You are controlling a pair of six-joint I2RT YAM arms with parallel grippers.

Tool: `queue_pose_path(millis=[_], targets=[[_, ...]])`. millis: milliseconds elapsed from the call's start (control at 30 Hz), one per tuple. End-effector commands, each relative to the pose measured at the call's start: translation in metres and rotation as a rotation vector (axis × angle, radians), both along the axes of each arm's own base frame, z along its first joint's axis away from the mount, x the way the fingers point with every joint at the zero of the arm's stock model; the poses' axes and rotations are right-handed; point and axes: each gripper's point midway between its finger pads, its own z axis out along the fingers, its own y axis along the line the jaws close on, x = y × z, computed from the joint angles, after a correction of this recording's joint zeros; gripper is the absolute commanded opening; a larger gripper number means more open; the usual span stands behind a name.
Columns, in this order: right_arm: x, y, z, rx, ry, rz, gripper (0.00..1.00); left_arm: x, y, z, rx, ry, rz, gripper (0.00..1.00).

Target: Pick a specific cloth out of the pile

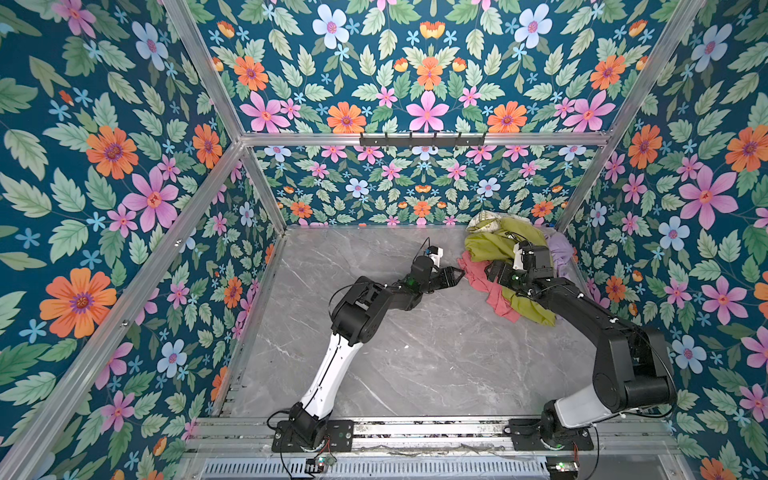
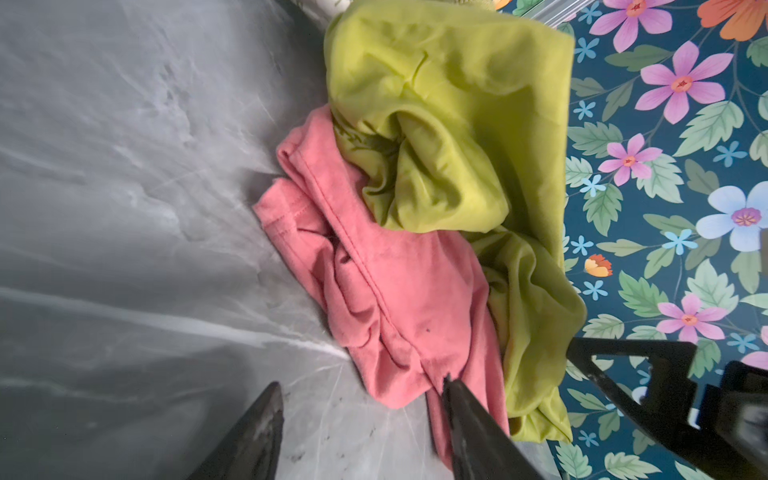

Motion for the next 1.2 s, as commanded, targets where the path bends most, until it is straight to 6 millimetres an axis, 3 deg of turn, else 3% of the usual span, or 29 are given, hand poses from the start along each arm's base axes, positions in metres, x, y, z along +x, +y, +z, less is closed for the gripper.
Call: queue_pose_path(millis=[0, 400, 900, 1167], targets=[[0.002, 0.001, 0.002, 0.009, -0.012, 0.0, 0.99, 0.001, -0.005, 0.013, -0.052, -0.031, -0.014, 0.63], [0.0, 0.0, 0.004, 0.014, -0.011, -0.016, 0.99, 0.007, -0.01, 0.007, -0.082, -0.013, -0.004, 0.59], [-0.003, -0.004, 0.007, 0.014, -0.005, -0.042, 0.99, 0.024, -0.019, -0.011, -0.084, 0.16, 0.105, 0.35], [-0.003, -0.006, 0.001, -0.001, 0.009, -0.047, 1.0, 0.024, -0.028, -0.008, -0.052, 0.154, 0.125, 0.32]])
